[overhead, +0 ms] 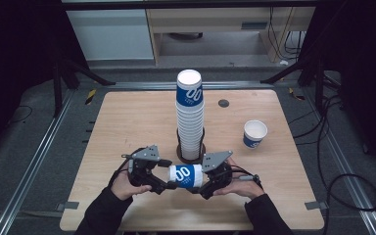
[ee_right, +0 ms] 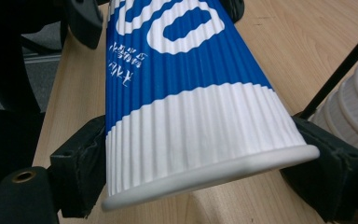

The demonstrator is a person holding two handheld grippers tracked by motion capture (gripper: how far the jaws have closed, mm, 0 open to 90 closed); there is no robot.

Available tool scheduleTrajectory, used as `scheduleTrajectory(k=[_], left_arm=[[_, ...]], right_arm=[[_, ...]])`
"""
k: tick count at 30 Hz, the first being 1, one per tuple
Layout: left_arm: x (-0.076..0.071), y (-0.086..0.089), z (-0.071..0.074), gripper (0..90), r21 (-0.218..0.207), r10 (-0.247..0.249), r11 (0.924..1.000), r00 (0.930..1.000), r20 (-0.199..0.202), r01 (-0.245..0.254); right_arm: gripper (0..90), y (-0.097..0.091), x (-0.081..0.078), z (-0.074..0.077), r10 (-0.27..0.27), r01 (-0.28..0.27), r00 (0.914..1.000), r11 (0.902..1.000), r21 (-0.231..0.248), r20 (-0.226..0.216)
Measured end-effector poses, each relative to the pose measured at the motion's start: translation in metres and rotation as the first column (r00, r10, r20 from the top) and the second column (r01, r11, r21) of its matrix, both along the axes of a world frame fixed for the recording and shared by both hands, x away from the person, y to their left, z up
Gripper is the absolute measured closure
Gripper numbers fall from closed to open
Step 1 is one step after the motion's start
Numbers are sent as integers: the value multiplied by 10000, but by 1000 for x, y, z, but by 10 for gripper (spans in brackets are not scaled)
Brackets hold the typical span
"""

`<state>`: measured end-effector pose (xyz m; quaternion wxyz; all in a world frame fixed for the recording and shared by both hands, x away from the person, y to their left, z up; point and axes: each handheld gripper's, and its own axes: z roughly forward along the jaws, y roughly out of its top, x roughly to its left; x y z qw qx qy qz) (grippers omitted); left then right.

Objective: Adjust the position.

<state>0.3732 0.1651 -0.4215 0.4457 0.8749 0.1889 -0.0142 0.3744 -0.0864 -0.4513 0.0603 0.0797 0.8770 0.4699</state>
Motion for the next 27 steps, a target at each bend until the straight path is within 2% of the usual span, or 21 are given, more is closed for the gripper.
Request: scheduleTrajectory(k=[4,6,8,15,22,27], left_arm=[[-1,-4,-3,200,201,-259,9995,9997,26,259],[-2,-4,-3,234,147,-295,9995,9996,46,295],[-1,-4,-4,240,103,-330,9994,9994,-48,330],[-1,-2,-4,253,92,-441,9990,9990,34,440],[-1,2,-2,267,-11,-296,9996,9993,209,296],[2,10,2,269,-185,136,9997,9991,410,-129]], right_arm=[[144,2,-1,0,55,-55,9999,10000,-50,100],[143,2,-1,0,55,-55,9999,10000,-60,131],[143,2,-1,0,83,-81,9998,9999,-104,169],[119,3,-1,-1,89,-86,9997,9998,-153,234],[72,-1,1,3,-137,133,9998,9993,345,130],[58,-9,2,11,-350,343,9993,9967,729,93]])
